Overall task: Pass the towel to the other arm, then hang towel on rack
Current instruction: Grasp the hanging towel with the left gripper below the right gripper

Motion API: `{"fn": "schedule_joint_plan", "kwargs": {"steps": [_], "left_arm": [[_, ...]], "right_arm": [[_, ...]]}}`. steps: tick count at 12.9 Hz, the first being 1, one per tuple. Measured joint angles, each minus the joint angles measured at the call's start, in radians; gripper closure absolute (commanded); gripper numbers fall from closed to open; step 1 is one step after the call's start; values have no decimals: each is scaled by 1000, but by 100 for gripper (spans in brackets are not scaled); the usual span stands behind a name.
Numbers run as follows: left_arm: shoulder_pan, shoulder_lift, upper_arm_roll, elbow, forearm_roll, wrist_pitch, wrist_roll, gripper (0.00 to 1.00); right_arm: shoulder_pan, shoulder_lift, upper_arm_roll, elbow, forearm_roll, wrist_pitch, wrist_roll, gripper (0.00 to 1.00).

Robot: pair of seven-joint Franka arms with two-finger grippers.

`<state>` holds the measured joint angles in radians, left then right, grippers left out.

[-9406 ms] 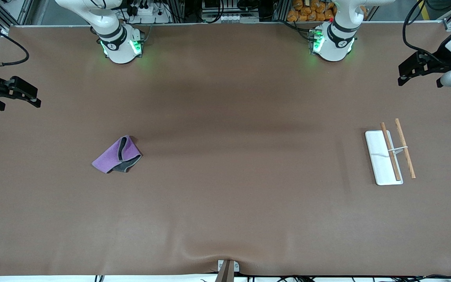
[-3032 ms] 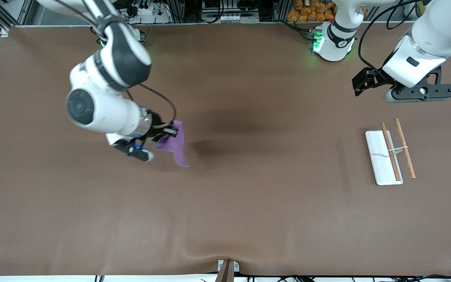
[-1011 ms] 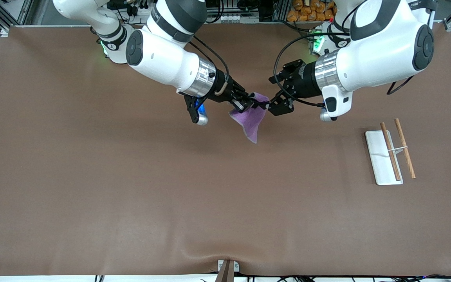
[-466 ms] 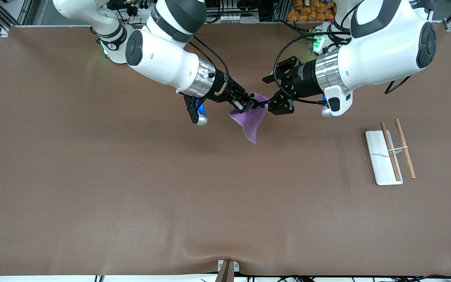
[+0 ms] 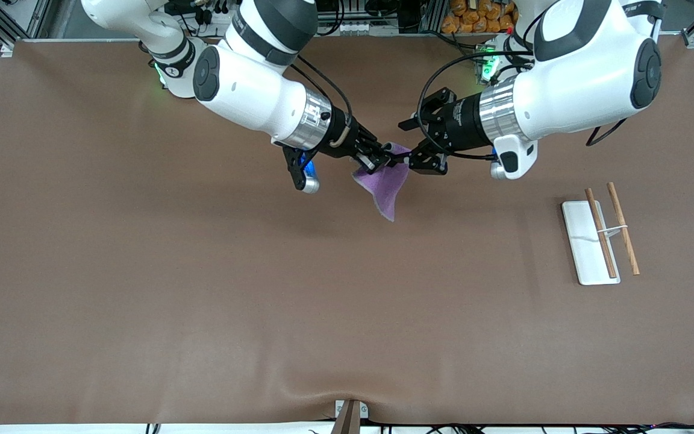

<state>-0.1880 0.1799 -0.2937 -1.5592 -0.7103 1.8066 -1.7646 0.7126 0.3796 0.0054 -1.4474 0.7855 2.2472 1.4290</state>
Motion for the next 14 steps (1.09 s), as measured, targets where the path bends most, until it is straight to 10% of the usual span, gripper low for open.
{"fn": "schedule_joint_plan", "kwargs": {"steps": [6, 8, 11, 13, 14], "left_arm": [[-11, 9, 0, -1, 0, 0, -1, 64], [-12, 12, 1, -1, 0, 0, -1, 100], [-12, 13, 0, -1, 0, 1, -1, 100], [-11, 13, 1, 1, 0, 2, 0, 100], [-11, 13, 1, 2, 0, 2, 1, 100]], "right_arm": [[0, -3, -1, 0, 0, 0, 0, 100], [0, -3, -1, 1, 0, 0, 0, 100], [0, -3, -1, 1, 0, -1, 0, 97], [0, -3, -1, 0, 1, -1, 1, 1], [0, -3, -1, 0, 1, -2, 2, 0]]}}
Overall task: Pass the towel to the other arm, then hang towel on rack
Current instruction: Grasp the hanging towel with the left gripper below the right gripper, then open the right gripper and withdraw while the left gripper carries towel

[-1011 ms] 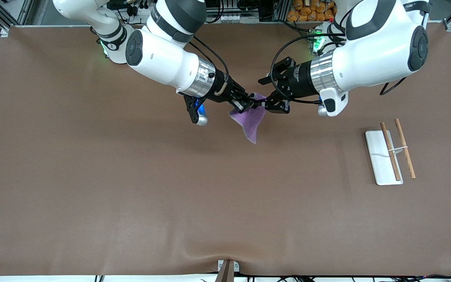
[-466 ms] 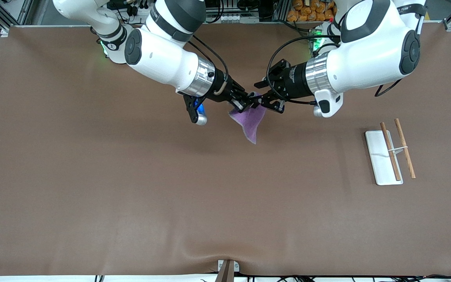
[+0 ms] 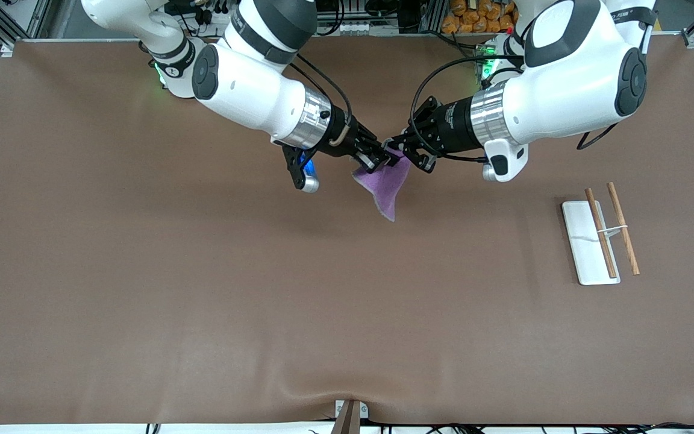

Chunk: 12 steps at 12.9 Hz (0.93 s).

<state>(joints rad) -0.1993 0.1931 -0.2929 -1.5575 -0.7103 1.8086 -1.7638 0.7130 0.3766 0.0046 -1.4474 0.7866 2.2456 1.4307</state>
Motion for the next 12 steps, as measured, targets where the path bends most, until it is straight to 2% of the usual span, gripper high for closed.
{"fn": "schedule_joint_plan", "kwargs": {"steps": [6, 9, 12], "left_arm": [[19, -2, 22, 25, 0, -2, 32, 100], [90, -8, 42, 56, 3, -71, 147, 100], [186, -8, 48, 58, 33, -172, 388, 100]], "right_arm": [[0, 2, -4, -3, 0, -8, 13, 0], [-12, 2, -19, -7, -14, -62, 12, 0], [-81, 2, -28, -8, -132, -186, 8, 0]]}}
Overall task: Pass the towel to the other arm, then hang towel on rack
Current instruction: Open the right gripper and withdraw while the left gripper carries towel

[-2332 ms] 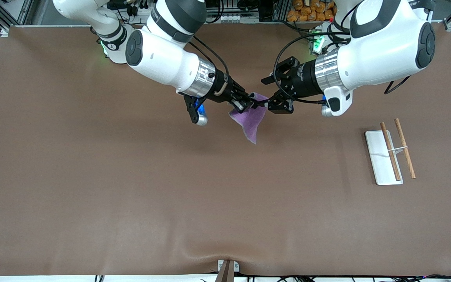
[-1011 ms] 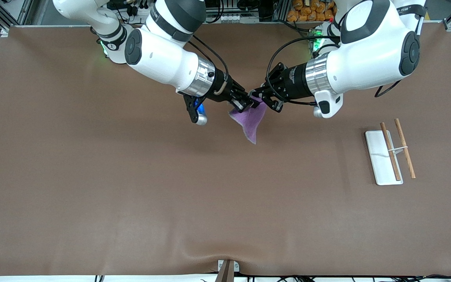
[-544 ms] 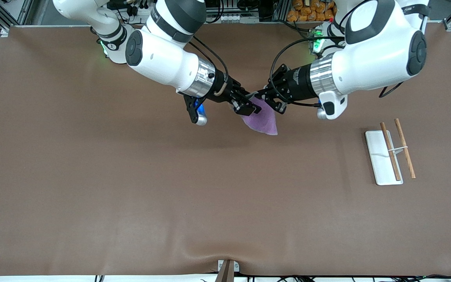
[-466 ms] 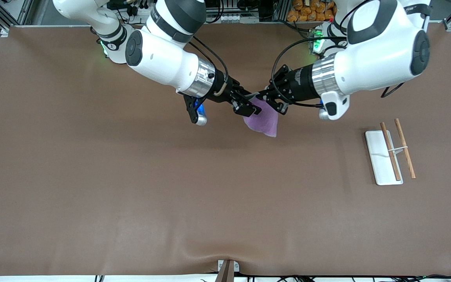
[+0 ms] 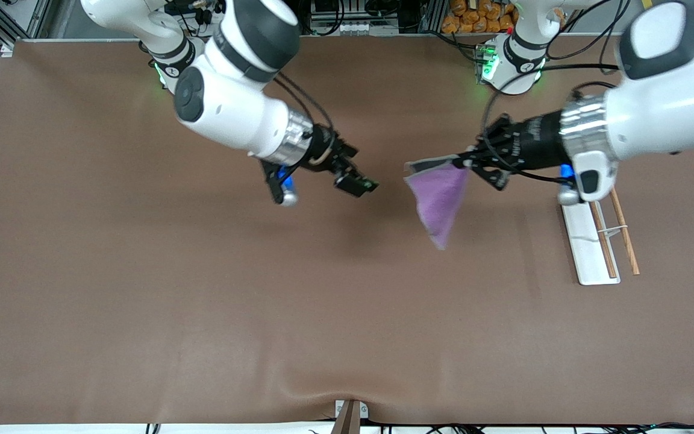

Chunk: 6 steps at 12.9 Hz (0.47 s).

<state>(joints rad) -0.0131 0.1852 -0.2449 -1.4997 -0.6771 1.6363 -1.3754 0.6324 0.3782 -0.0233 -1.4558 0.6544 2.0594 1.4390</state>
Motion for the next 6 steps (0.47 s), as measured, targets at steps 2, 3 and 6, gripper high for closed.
{"fn": "schedule_joint_plan", "kwargs": {"steps": [2, 3, 6], "left_arm": [[15, 0, 0, 0, 90, -36, 162, 100], [14, 1, -1, 0, 135, -45, 236, 100], [11, 1, -4, 0, 288, -87, 457, 100]], "right_arm": [[-62, -3, -2, 1, -71, -100, -57, 0], [-101, -6, -3, 2, -87, -153, -123, 0], [-252, -26, -8, 6, -169, -313, -436, 0]]}}
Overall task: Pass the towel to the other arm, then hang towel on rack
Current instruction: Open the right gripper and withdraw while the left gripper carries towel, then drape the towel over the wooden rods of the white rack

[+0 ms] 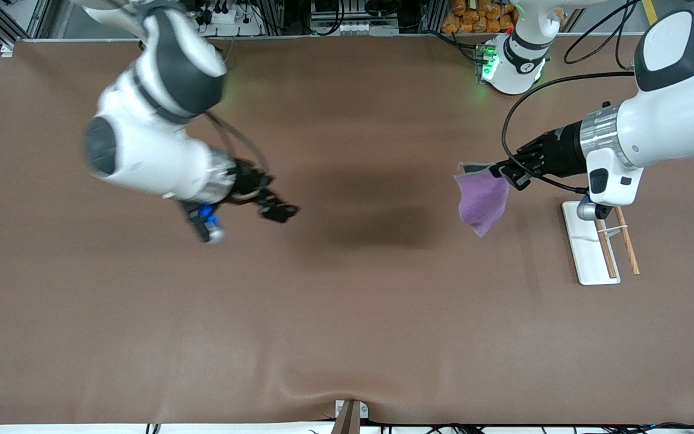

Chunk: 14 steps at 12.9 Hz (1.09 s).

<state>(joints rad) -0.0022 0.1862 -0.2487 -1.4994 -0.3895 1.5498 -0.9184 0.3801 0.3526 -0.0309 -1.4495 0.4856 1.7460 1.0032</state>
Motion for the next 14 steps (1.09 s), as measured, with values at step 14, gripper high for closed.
{"fn": "schedule_joint_plan", "kwargs": {"steps": [14], "left_arm": [[265, 116, 10, -61, 368, -112, 1419, 100]], "right_arm": [[-329, -304, -1, -177, -491, -128, -1040, 0]]}}
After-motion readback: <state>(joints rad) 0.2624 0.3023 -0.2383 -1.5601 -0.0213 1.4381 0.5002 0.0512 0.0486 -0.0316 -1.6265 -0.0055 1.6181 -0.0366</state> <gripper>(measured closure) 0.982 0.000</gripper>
